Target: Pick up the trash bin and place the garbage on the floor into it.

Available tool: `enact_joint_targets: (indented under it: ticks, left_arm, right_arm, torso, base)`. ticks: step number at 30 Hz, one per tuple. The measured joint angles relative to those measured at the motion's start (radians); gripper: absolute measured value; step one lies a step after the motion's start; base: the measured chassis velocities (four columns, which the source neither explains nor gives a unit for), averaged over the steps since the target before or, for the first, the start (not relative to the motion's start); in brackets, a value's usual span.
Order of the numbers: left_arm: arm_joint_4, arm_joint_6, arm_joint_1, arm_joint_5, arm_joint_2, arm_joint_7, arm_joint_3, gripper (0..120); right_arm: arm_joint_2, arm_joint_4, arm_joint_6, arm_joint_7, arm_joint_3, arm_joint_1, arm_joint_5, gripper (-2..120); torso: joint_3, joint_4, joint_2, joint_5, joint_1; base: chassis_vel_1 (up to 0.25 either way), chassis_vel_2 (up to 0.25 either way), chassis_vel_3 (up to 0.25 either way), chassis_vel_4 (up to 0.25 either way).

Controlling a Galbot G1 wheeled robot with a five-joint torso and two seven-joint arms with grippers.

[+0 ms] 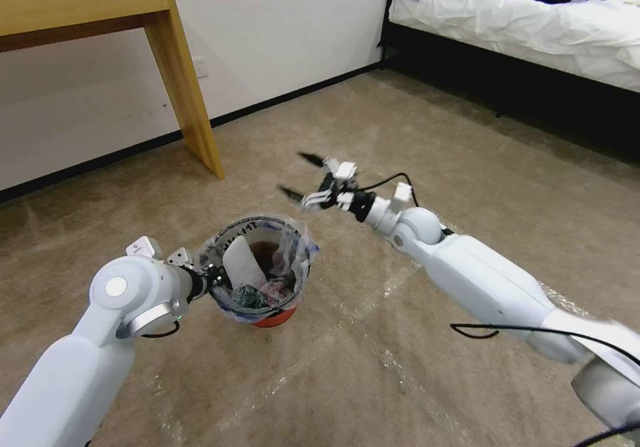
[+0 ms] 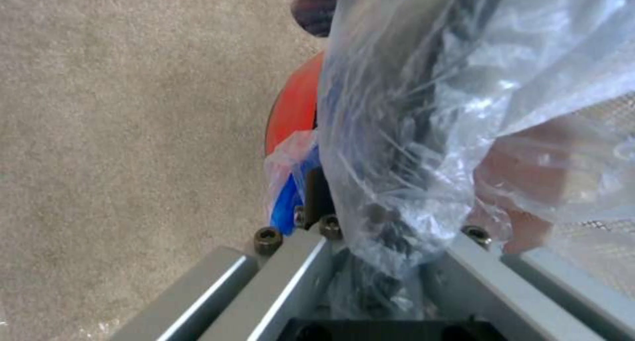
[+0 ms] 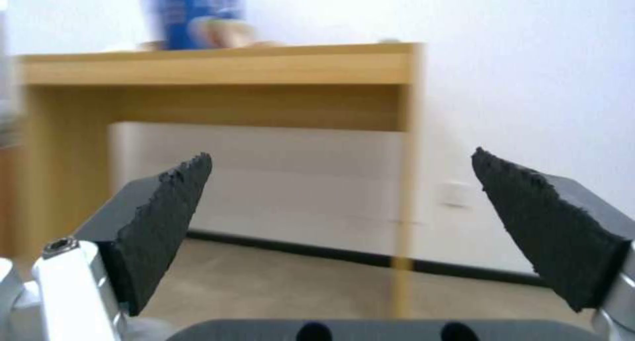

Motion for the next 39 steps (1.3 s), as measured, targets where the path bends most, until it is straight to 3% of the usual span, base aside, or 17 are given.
enact_joint_targets:
  ticks: [1,4,11,15,18,22,27,31,35,39]
  left_arm:
    - [0.0,0.0,0.0,0.0,0.0,0.0,0.0,0]
    - [-0.004,-0.001,0.003,0.0,-0.002,0.0,-0.001,0]
    - [-0.025,-0.007,0.022,0.003,-0.001,-0.001,-0.013,0]
    - [-0.042,-0.011,0.035,0.006,0.001,-0.003,-0.024,0]
    - [-0.05,-0.011,0.042,0.007,0.002,-0.003,-0.031,0]
    - [-0.059,-0.013,0.053,0.01,0.001,-0.007,-0.039,0]
    - [-0.061,-0.019,0.047,-0.004,-0.007,-0.022,-0.042,0]
    - [-0.061,-0.02,0.047,-0.007,-0.004,-0.024,-0.042,0]
    - [-0.068,-0.019,0.049,-0.014,-0.004,-0.027,-0.043,0]
    - [-0.071,-0.019,0.051,-0.013,-0.008,-0.027,-0.043,0]
  right_arm:
    - [0.0,0.0,0.0,0.0,0.0,0.0,0.0,100]
    - [-0.037,0.062,-0.001,0.129,0.094,-0.083,-0.035,100]
    - [-0.062,0.12,0.003,0.249,0.203,-0.158,-0.108,100]
    - [-0.076,0.195,-0.007,0.433,0.343,-0.255,-0.231,100]
    - [-0.085,0.245,-0.029,0.486,0.427,-0.329,-0.285,100]
    - [-0.088,0.302,-0.045,0.519,0.539,-0.459,-0.345,100]
    - [-0.062,0.427,-0.063,0.531,0.786,-0.712,-0.431,100]
    - [-0.041,0.462,-0.066,0.528,0.848,-0.786,-0.448,100]
    - [0.042,0.523,-0.064,0.515,0.971,-0.901,-0.499,100]
    - [0.1,0.541,-0.059,0.504,1.003,-0.947,-0.526,100]
  torso:
    - [0.0,0.0,0.0,0.0,0.0]
    - [0.0,-0.0002,0.0,-0.0002,0.0]
    - [0.0,0.0001,0.0,0.0001,0.0]
    - [0.0,0.0003,0.0,0.0001,0.0]
    - [0.0,0.0,0.0,-0.0003,0.0]
    - [0.0,0.0003,0.0,0.0005,0.0]
    - [0.0,-0.0003,0.0,-0.0002,0.0]
    - [0.0,-0.0001,0.0,0.0,0.0]
    - [0.0,0.0,0.0,-0.0003,0.0]
    - [0.0,0.0,0.0,-0.0002,0.0]
  base:
    - [0.0,0.0,0.0,0.0]
    - [0.0,0.0,0.0,0.0]
    - [0.0,0.0,0.0,0.0]
    - [0.0,0.0,0.0,0.0]
    - [0.0,0.0,0.0,0.0]
    - [0.0,0.0,0.0,0.0]
    - [0.0,0.0,0.0,0.0]
    - [0.0,0.0,0.0,0.0]
    - [0.0,0.0,0.0,0.0]
    - [0.0,0.0,0.0,0.0]
